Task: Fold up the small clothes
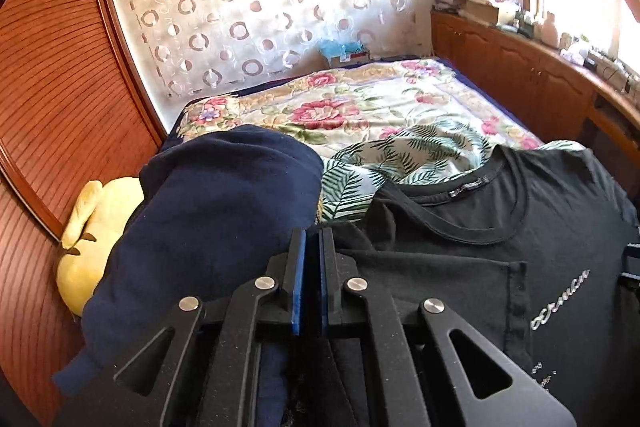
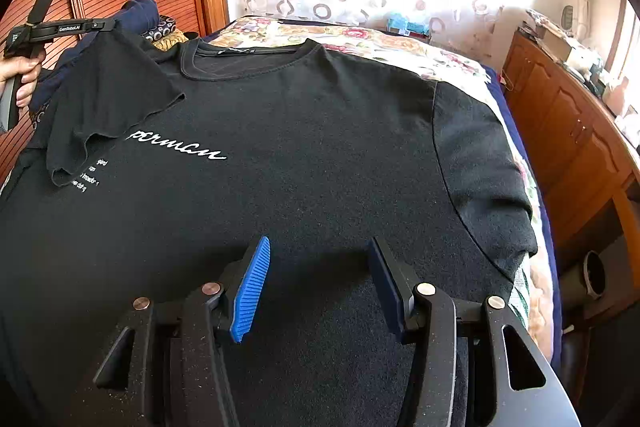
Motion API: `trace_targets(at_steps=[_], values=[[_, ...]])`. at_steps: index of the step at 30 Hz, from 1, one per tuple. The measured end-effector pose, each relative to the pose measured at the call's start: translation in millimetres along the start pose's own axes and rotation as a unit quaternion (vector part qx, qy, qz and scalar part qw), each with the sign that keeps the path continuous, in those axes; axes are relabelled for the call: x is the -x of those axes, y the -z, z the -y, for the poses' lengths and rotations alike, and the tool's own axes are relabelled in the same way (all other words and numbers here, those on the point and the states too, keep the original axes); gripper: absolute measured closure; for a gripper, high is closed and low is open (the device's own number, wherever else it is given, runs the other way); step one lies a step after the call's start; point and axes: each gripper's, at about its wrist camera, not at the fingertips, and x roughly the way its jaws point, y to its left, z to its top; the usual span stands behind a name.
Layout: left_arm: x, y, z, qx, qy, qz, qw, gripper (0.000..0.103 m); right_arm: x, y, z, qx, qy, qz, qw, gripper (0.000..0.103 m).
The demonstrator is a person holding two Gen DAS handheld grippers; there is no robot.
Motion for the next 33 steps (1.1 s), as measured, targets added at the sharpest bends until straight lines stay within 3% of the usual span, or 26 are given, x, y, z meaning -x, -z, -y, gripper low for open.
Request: trace_targets(at_steps=[1, 6, 10, 11, 12, 14, 22, 33], values=[[3, 1, -1, 0.004, 0.006, 0.005, 1.0, 0.094, 0, 0, 0, 0.0, 0.0, 0.0, 1.0, 0.05], [30, 6, 5, 0.014, 0.045, 0.04, 0.9981, 0.063, 0, 0, 0, 0.0, 0.0, 0.0, 1.0, 0.05], [49, 15, 16, 0.009, 0.07, 0.055, 0.996, 0.062, 0, 0, 0, 0.0, 0.0, 0.0, 1.0, 0.05], [54, 20, 20, 0.007, 0.083, 0.056, 0.995, 0.057, 0, 0, 0, 0.0, 0.0, 0.001, 1.0, 0.049], [56, 22, 23, 0.006, 0.091, 0.057, 0.9942, 0.04, 0, 0, 0, 0.0, 0.0, 0.001, 1.0, 0.049], [60, 30, 31, 0.004, 0.103, 0.062, 0.9928, 0.019, 0, 0, 0, 0.0, 0.001, 0.001, 1.0, 0.049], [66, 65, 61, -0.011, 0.117, 0.056, 0.9915, 0.017, -1, 0, 1, 0.001, 0.001, 0.001, 1.0, 0.048], [33, 114, 88, -0.013, 0.135, -0.027, 0.9904, 0.017, -1, 0, 1, 0.002, 0.001, 0.002, 1.0, 0.047]])
